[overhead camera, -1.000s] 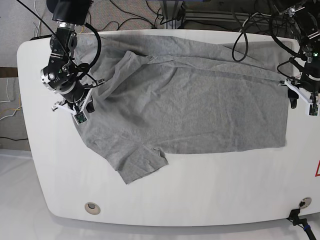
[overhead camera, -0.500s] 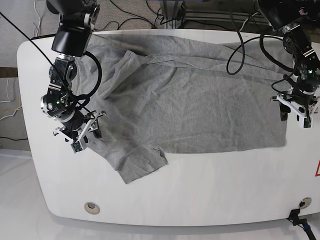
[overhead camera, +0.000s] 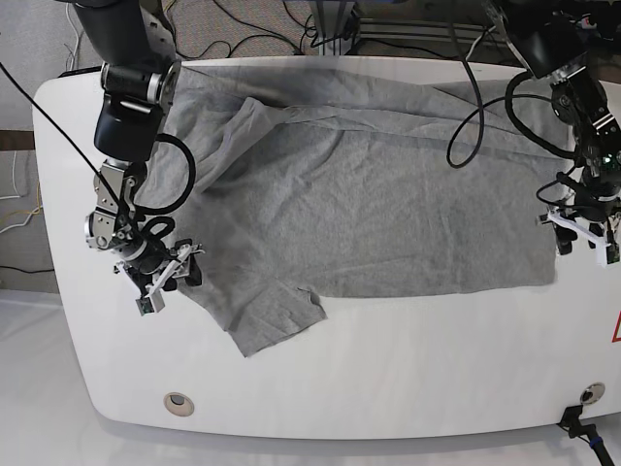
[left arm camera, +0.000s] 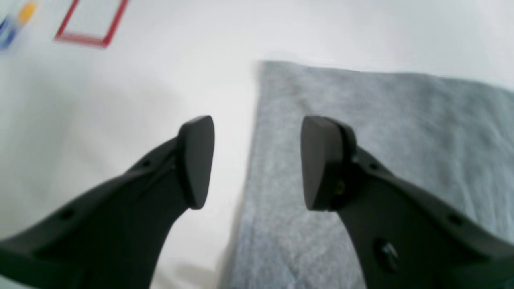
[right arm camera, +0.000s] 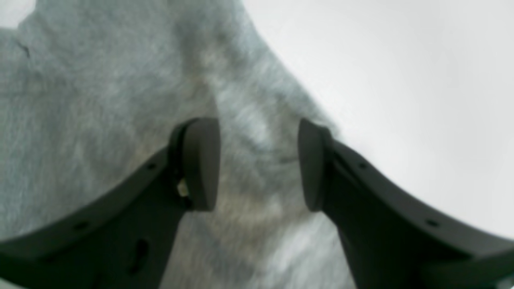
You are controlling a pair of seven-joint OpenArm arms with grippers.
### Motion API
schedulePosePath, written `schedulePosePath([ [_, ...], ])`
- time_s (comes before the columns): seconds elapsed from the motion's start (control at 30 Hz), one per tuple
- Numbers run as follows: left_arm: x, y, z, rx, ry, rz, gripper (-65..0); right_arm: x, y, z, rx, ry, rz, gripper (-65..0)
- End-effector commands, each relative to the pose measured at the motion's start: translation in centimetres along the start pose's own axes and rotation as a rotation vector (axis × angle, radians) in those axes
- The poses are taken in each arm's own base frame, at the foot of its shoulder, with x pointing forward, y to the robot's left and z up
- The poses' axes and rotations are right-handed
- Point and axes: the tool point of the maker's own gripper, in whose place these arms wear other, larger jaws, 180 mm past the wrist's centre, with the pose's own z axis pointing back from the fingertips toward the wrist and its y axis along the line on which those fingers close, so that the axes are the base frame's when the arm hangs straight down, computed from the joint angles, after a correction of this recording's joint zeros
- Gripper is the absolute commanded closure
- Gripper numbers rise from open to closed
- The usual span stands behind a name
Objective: Fold the T-shirt properly
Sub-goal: 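Open both grippers and move them to the shirt's hem edge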
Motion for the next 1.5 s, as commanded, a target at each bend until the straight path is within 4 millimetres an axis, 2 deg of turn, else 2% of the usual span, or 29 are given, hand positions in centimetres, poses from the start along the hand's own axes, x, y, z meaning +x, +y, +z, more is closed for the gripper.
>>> schedulePosePath([
  [0.0, 1.7, 0.7, 0.3, 0.021, -0.048, -0.004, -32.6, 3.5, -1.5, 0.5, -0.025, -0.103, -0.007, -30.4],
  [0.13, 1.8, 0.6, -0.5, 0.013, -0.039, 0.019, -32.6, 2.9, -3.4, 0.3, -0.075, -0.112, -0.062, -30.4],
  [0.27, 1.5, 0.5, -1.0, 0.008, -0.027, 0.030, -32.6, 2.2, -3.5, -0.2, -0.095, -0.080, -0.030, -30.4],
  [0.37, 2.6, -0.3, -1.5, -0.011, -0.061, 0.028, -32.6, 2.6, -3.7, -0.2, -0.116, -0.100, -0.011, -30.4],
  [0.43, 1.8, -1.3, -2.4, -0.040, -0.039, 0.026, -32.6, 1.9, -3.8, -0.4, -0.123, -0.094, -0.027, -30.4],
  [0.6, 0.3, -1.5, -3.9, -0.054, -0.041, 0.056, -32.6, 0.0, -4.0, -1.2, -0.130, -0.089, -0.083, -30.4],
  [0.7, -0.5, -2.3, -5.1, -0.081, -0.011, 0.040, -32.5, -0.3, -5.0, -0.8, -0.148, -0.085, -0.084, -30.6],
  [0.77, -1.2, -2.9, -5.7, -0.099, 0.000, 0.025, -32.4, -0.2, -5.0, -0.8, -0.148, -0.086, -0.085, -30.6],
  [1.0, -1.2, -3.2, -6.0, -0.108, -0.018, 0.027, -32.4, -0.6, -4.4, -1.0, -0.132, -0.080, -0.095, -30.3],
  [1.1, -1.0, -3.2, -5.9, -0.108, -0.026, 0.026, -32.4, -2.5, -3.1, -1.5, -0.112, -0.051, -0.107, -30.2],
  [1.13, -0.9, -3.1, -5.9, -0.106, -0.026, 0.026, -32.4, -2.6, -3.1, -1.5, -0.112, -0.050, -0.107, -29.2],
  [1.2, -0.6, -2.3, -5.9, -0.093, -0.030, 0.012, -32.4, -3.4, -2.6, -1.7, -0.103, -0.040, -0.117, -22.9],
  [1.33, 0.9, -1.3, -5.9, -0.077, -0.055, 0.003, -32.4, -4.1, -1.6, -2.1, -0.089, -0.029, -0.126, -2.6],
  [1.37, 1.0, -1.1, -5.8, -0.074, -0.056, 0.000, -32.4, -4.1, -1.5, -2.1, -0.088, -0.029, -0.127, 0.0],
  [1.47, 1.8, -0.8, -5.9, -0.069, -0.070, -0.003, -32.2, -4.1, -1.5, -2.1, -0.088, -0.029, -0.127, 0.0],
])
